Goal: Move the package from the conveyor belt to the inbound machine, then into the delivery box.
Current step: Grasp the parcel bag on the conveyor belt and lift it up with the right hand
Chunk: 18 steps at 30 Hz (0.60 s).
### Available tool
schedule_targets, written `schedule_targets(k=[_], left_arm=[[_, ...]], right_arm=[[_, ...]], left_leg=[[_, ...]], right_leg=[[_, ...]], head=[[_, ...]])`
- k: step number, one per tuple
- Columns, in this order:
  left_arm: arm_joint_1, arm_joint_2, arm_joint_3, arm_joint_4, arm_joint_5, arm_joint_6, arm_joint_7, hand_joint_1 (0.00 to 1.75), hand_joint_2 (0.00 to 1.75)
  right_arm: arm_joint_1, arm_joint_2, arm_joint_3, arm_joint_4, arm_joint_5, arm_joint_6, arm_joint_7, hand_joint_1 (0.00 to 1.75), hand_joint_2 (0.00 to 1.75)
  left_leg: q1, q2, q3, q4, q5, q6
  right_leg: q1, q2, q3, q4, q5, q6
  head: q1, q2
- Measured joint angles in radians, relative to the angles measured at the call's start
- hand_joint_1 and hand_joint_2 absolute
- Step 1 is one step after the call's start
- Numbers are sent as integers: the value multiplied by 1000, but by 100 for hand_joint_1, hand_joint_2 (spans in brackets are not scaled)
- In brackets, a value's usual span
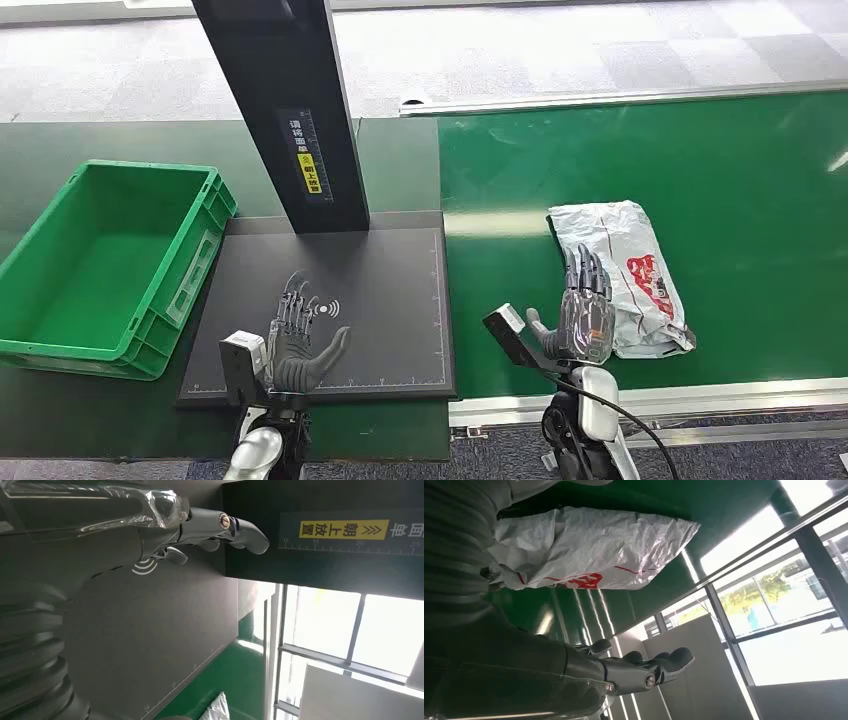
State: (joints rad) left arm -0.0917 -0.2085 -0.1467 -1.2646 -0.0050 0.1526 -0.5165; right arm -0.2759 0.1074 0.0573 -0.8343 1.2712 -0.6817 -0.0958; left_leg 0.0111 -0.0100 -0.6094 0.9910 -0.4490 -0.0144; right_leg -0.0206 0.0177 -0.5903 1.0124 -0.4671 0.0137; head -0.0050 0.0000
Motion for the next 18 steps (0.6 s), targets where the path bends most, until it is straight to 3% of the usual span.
schedule_targets(k=[7, 18], left_arm=[[3, -1, 7, 0, 1, -1, -2, 0, 175], [4, -2, 19, 1, 2, 0, -4, 0, 175]], right_arm=[[9, -2, -67, 11, 3, 0, 23, 0, 175], [-9, -2, -169, 119, 48, 0, 176, 0, 175]], left_leg=[[0, 0, 0, 0, 0, 0], [0, 0, 0, 0, 0, 0]], right_leg=[[0, 0, 0, 0, 0, 0], [0, 0, 0, 0, 0, 0]], head=[[0, 0], [0, 0]])
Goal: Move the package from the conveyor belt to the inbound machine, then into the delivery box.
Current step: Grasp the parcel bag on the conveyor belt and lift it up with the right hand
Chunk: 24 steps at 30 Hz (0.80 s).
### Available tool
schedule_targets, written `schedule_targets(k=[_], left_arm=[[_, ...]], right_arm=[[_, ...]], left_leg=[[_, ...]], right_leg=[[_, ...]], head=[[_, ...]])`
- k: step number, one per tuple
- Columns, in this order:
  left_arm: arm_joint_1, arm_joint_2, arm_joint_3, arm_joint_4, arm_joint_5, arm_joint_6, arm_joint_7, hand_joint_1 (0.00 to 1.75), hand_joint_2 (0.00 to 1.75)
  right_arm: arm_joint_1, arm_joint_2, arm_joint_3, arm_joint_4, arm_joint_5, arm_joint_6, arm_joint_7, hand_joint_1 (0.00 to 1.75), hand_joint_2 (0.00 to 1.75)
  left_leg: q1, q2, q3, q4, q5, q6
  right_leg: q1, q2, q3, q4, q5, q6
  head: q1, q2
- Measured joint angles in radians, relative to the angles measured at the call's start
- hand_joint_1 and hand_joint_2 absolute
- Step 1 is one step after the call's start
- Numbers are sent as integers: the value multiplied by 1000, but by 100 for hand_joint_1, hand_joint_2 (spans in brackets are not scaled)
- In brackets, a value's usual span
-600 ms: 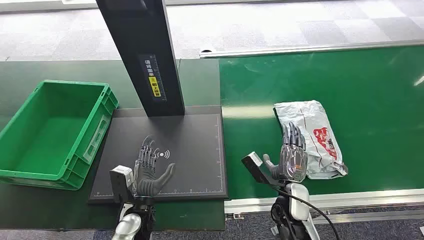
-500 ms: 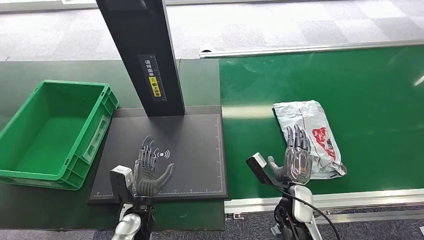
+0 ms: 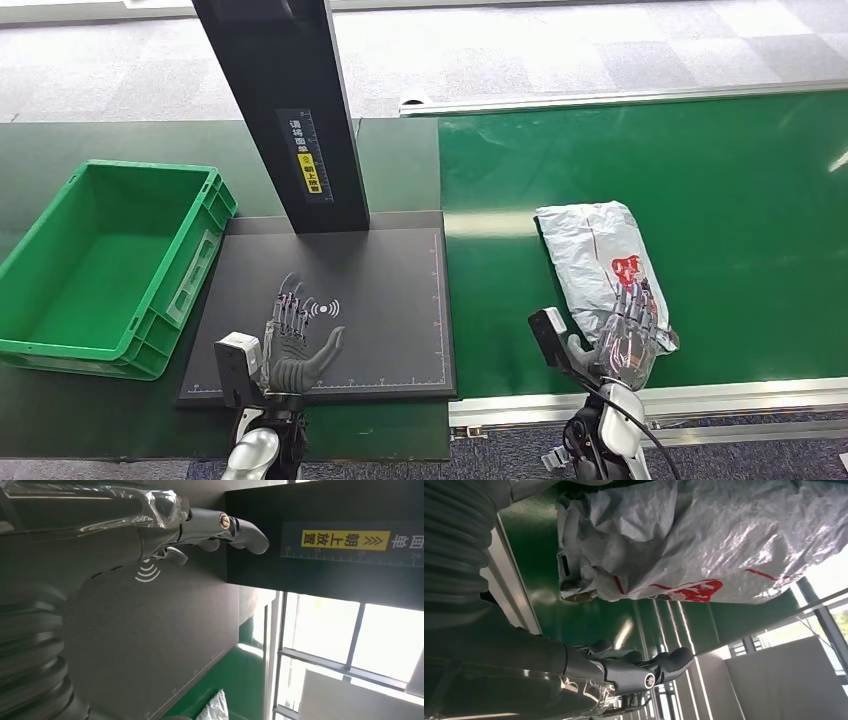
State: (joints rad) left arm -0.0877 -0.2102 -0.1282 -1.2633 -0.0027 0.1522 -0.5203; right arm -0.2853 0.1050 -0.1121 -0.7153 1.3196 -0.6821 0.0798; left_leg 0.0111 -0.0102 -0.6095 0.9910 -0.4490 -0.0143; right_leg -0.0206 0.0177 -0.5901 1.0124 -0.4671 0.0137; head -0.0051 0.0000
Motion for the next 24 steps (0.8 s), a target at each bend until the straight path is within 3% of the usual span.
schedule_targets(k=[7, 11, 24], left_arm=[[-1, 0, 4, 9, 0, 3, -4, 0, 175], [-2, 0, 4, 14, 0, 3, -6, 0, 175], [-21, 0, 1, 33, 0, 1, -7, 0, 175]], right_arm=[[-7, 0, -49, 59, 5, 0, 22, 1, 175], [-14, 2, -72, 101, -26, 0, 11, 172, 175], [-59, 23, -99, 234, -125, 12, -159, 175, 175]], left_leg=[[0, 0, 0, 0, 0, 0], [0, 0, 0, 0, 0, 0], [0, 0, 0, 0, 0, 0]], right_leg=[[0, 0, 0, 0, 0, 0], [0, 0, 0, 0, 0, 0], [0, 0, 0, 0, 0, 0]], head=[[0, 0], [0, 0], [0, 0]])
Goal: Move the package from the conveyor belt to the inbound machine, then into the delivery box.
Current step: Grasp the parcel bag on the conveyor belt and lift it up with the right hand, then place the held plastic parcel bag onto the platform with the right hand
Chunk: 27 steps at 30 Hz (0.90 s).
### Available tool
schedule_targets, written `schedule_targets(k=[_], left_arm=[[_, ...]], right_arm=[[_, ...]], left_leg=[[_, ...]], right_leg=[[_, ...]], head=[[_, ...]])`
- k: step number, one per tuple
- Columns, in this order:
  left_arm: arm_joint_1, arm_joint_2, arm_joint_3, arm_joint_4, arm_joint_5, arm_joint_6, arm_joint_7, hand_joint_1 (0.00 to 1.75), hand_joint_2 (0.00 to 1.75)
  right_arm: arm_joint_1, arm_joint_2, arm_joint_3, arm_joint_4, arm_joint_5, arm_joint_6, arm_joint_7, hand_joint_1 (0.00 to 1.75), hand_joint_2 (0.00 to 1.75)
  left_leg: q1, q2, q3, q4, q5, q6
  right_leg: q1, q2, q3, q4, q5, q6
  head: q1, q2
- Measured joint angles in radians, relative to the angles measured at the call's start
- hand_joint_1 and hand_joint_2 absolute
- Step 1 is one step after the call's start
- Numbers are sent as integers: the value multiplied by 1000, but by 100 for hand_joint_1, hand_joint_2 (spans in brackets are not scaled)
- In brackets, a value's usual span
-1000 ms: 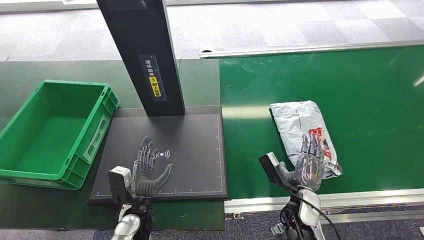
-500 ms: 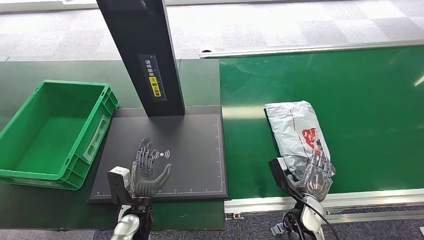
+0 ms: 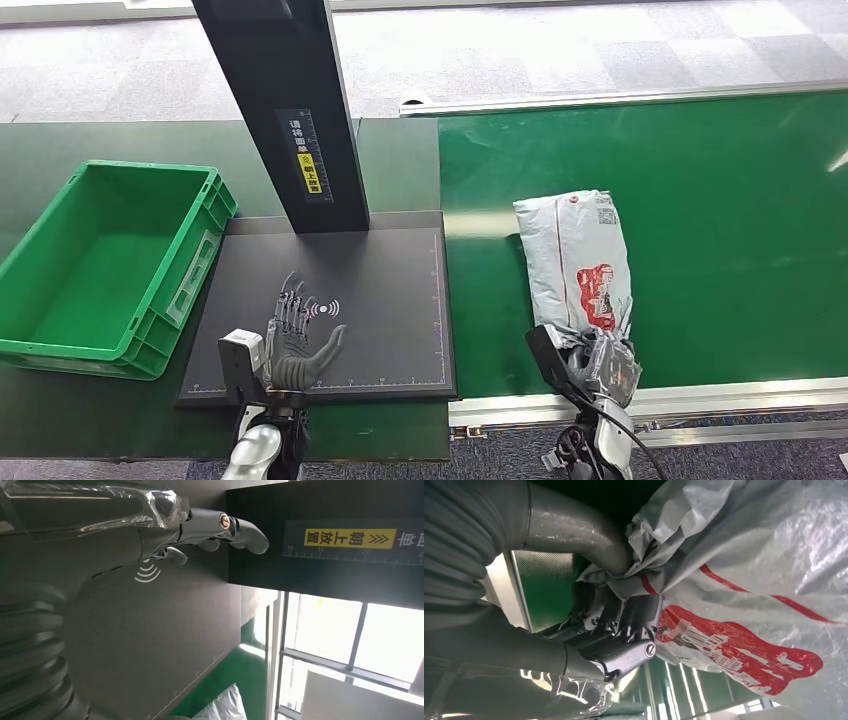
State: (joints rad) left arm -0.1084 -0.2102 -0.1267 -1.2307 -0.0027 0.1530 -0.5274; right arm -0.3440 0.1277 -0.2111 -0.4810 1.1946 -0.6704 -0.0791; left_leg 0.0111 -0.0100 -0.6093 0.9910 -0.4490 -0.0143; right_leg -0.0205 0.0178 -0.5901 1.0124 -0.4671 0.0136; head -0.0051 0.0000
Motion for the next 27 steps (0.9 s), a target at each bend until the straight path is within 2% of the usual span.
schedule_targets(k=[7, 12, 15, 21, 24, 27], left_arm=[[0, 0, -7, 10, -1, -1, -6, 0, 175], [-1, 0, -8, 14, -1, 8, -14, 0, 175], [0, 0, -6, 13, -3, 9, -17, 0, 175], [17, 3, 5, -26, -18, 32, -29, 0, 175], [30, 7, 20, -58, -22, 43, -34, 0, 175], [40, 11, 34, -86, -26, 49, -37, 0, 175]], right_arm=[[-19, 28, 4, 16, -63, -3, -101, 175, 175], [-14, 58, 41, -53, -170, -11, -236, 175, 175], [30, 74, 108, -227, -243, -11, -271, 175, 175], [130, 61, 315, -673, -354, 13, -246, 175, 175], [144, 44, 414, -820, -402, 49, -248, 175, 175], [145, 30, 485, -903, -443, 83, -252, 175, 175]], left_leg=[[0, 0, 0, 0, 0, 0], [0, 0, 0, 0, 0, 0], [0, 0, 0, 0, 1, 0], [0, 0, -1, 0, 0, 0], [0, 0, 0, 0, 0, 0], [0, 0, 0, 0, 1, 0]], right_leg=[[0, 0, 0, 0, 0, 0], [0, 0, 0, 0, 0, 0], [0, -1, 0, 0, 0, 0], [0, -1, -1, 0, 0, 0], [0, -1, 0, 0, 0, 0], [0, -1, 0, 0, 0, 0]], head=[[0, 0], [0, 0], [0, 0], [0, 0], [0, 0], [0, 0]])
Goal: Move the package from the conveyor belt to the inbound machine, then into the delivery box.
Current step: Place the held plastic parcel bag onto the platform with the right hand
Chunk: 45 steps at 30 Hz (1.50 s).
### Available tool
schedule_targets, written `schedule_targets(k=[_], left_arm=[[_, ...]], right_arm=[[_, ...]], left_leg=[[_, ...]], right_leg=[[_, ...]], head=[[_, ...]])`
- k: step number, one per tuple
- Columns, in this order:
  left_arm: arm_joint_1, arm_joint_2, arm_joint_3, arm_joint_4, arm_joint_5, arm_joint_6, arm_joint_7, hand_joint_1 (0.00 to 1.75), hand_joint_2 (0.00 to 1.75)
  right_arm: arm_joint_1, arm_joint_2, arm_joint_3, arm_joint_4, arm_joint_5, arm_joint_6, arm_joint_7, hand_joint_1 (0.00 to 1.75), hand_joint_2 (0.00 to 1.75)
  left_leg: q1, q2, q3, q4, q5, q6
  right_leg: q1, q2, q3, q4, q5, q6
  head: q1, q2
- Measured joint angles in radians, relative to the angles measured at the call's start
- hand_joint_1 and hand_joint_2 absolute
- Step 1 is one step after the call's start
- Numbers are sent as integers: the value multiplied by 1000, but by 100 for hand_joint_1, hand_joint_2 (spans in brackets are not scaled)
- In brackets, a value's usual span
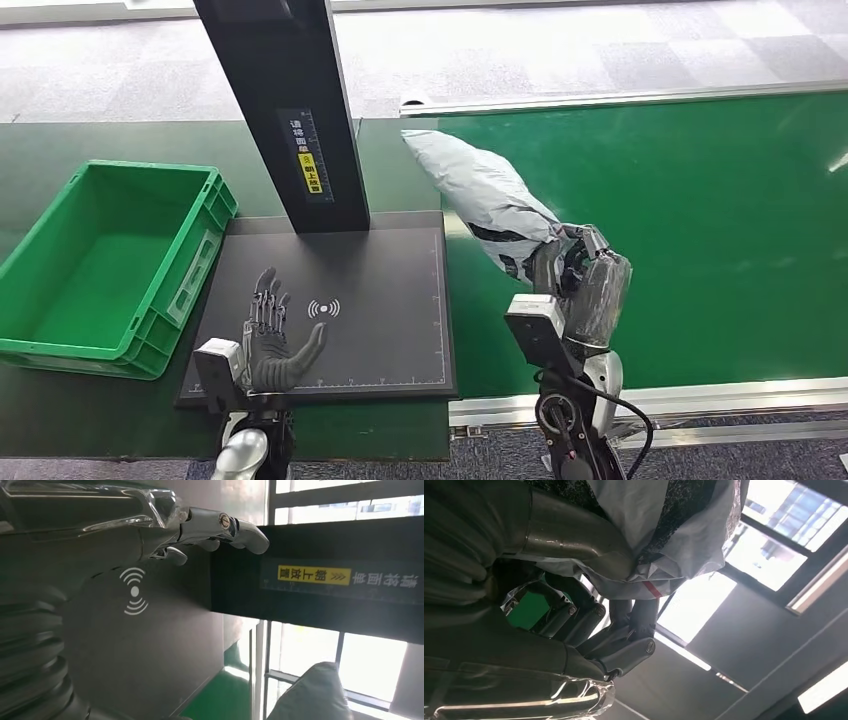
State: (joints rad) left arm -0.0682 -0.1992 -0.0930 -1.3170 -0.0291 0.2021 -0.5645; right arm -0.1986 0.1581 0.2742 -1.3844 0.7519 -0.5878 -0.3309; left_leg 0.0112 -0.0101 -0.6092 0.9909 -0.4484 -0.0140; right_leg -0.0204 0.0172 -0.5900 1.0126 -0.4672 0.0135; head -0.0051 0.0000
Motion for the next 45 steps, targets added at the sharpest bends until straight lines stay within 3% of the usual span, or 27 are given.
schedule_targets(k=[14, 20, 23, 27, 28, 29, 31, 33, 34, 38, 45], left_arm=[[12, 4, 19, -32, -5, 4, -1, 0, 175], [14, 13, 48, -61, -24, 32, -9, 0, 175], [13, 20, 73, -85, -26, 33, -8, 0, 175], [14, 25, 99, -115, -35, 32, -4, 0, 175], [15, 25, 104, -121, -37, 32, -4, 0, 175], [16, 25, 108, -127, -38, 33, -4, 0, 175], [20, 26, 114, -138, -41, 34, -3, 0, 175], [26, 27, 121, -149, -43, 35, -3, 0, 175], [30, 28, 125, -154, -44, 37, -2, 0, 175], [43, 28, 139, -175, -47, 45, 6, 0, 175], [56, 27, 155, -188, -54, 49, 14, 0, 175]], right_arm=[[1, -32, 87, -87, -37, 21, -2, 175, 175], [-35, -36, 149, -64, -342, 374, 31, 175, 175], [-81, -28, 192, 15, -413, 484, 53, 175, 175], [-138, 2, 261, 177, -459, 553, 70, 164, 175], [-150, 9, 275, 216, -468, 563, 75, 147, 175], [-160, 16, 285, 254, -476, 571, 78, 144, 175], [-178, 27, 301, 313, -484, 579, 81, 151, 175], [-196, 34, 311, 360, -489, 582, 84, 175, 175], [-205, 37, 315, 381, -492, 585, 85, 175, 175], [-239, 50, 325, 466, -509, 612, 83, 6, 175], [-277, 82, 336, 565, -532, 619, 65, 0, 175]], left_leg=[[0, 0, 0, 0, 0, 0], [0, 0, 0, 0, 0, 0], [1, 0, 1, 0, 0, 0], [1, 0, 1, 0, 0, 0], [1, 0, 1, 0, 0, 0], [1, 0, 1, 0, 0, 0], [1, 0, 0, 0, 0, 0], [1, 0, 0, 0, 0, 0], [1, 0, 0, 0, 0, 0], [1, 0, 1, 0, 0, 0], [1, 0, 1, 0, 1, 0]], right_leg=[[0, 0, 1, 0, 0, 0], [1, 0, 1, 0, 0, 0], [1, 0, 1, 0, 0, 0], [1, 0, 2, 0, 0, 0], [1, 0, 2, 0, 0, 0], [1, 0, 2, 0, 0, 0], [1, 0, 1, 0, 0, 0], [1, 0, 1, 0, 0, 0], [1, 0, 1, 0, 0, 0], [1, 0, 1, 0, 0, 0], [1, 0, 1, 0, 0, 0]], head=[[0, 0], [0, 0], [0, 0], [0, 0], [0, 0], [0, 0], [0, 0], [0, 0], [0, 0], [0, 0], [0, 0]])
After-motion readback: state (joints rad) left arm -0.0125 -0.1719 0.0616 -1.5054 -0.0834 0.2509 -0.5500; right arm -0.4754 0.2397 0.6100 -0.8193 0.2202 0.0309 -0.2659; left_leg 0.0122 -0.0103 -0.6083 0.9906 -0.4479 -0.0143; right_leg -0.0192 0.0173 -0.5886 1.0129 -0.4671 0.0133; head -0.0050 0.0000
